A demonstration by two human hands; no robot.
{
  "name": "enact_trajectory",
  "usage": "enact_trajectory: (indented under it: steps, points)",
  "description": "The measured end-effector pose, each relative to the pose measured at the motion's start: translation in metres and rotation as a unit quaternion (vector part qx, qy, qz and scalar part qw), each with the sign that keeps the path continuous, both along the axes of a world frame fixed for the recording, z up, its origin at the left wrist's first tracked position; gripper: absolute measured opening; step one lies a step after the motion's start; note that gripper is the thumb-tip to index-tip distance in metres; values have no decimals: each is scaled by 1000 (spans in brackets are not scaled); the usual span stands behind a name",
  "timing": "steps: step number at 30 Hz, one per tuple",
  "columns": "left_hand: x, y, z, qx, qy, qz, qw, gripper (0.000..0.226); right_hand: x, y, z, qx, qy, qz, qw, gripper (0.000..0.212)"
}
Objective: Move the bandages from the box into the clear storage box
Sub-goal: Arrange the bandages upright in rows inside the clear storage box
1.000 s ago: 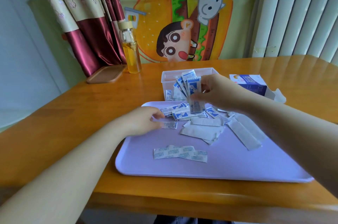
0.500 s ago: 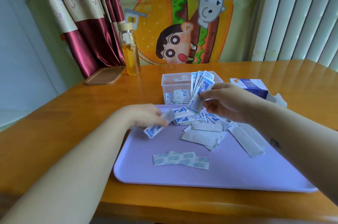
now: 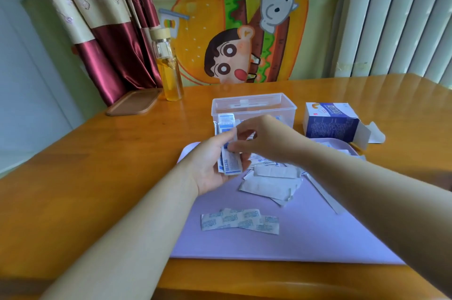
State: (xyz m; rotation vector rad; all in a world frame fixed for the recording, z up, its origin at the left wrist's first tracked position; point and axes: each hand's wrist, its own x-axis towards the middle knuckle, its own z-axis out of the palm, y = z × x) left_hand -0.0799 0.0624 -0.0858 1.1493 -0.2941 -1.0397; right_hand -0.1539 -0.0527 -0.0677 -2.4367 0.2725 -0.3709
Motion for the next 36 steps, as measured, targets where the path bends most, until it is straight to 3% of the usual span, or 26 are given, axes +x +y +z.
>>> enact_trajectory:
  steps: [4, 6, 9, 17, 24, 29, 36]
  points:
    - [14, 2, 2, -40, 80, 87, 992, 9, -1, -29, 15, -19, 17, -9, 1000, 25]
    - [24, 5, 2, -40, 85, 114, 989, 9, 6, -39, 5, -94, 98, 1, 991, 28]
    - [32, 8, -2, -40, 83, 125, 988, 10, 17, -37, -16, -174, 214, 55, 960, 37]
    - [31, 13, -9, -50, 118, 133, 983, 14, 30, -41, -13, -220, 324, 50, 919, 50]
    - [28, 11, -6, -60, 120, 133, 982, 17, 29, -44, -13, -199, 307, 45, 930, 58]
    - [28, 14, 0, -63, 108, 133, 983, 16, 37, -44, -15, -223, 342, 41, 912, 69]
    - [29, 22, -1, -62, 112, 144, 981, 16, 42, -48, -14, -217, 370, 37, 902, 67]
